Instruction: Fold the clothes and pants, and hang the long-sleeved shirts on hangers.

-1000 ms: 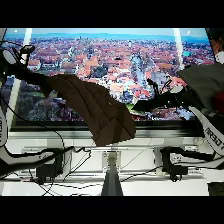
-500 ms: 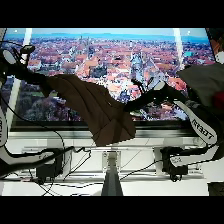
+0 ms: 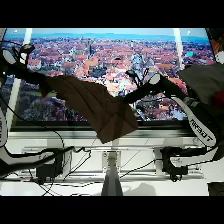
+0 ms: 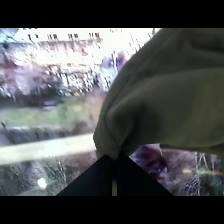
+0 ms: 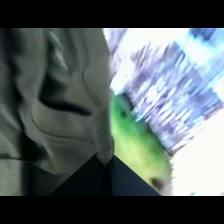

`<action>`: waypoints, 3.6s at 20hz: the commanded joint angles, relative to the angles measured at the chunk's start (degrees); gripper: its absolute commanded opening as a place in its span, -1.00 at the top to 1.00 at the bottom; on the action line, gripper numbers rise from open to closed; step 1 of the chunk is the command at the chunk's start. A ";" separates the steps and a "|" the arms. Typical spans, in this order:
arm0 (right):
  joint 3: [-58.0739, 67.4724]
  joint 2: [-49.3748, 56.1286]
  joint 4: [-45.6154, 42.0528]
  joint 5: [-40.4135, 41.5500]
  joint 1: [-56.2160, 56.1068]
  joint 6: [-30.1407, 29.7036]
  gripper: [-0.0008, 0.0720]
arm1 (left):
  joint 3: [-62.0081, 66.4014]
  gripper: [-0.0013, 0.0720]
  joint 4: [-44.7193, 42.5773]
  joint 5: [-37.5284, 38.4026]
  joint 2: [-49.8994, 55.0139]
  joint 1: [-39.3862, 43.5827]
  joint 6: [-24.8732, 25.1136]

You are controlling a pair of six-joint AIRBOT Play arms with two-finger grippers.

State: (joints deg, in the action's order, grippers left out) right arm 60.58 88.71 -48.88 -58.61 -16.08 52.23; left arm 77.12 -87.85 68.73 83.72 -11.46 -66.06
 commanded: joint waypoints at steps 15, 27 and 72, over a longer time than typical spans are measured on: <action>23.89 -39.12 -2.71 9.25 6.75 0.68 0.94 | 12.59 0.92 -0.44 -42.49 -30.16 -0.55 -4.68; 18.25 -42.25 -12.55 -0.24 6.75 16.11 0.94 | 12.46 0.92 3.17 -18.99 -19.69 -1.18 -4.00; -0.87 -0.31 -11.50 15.98 18.18 -13.70 0.27 | -25.53 -0.46 23.39 2.54 -7.39 -11.58 -6.21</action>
State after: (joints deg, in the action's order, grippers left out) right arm 59.70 88.40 -58.94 -47.09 3.05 33.93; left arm 58.26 -71.53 74.67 76.62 -22.72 -74.56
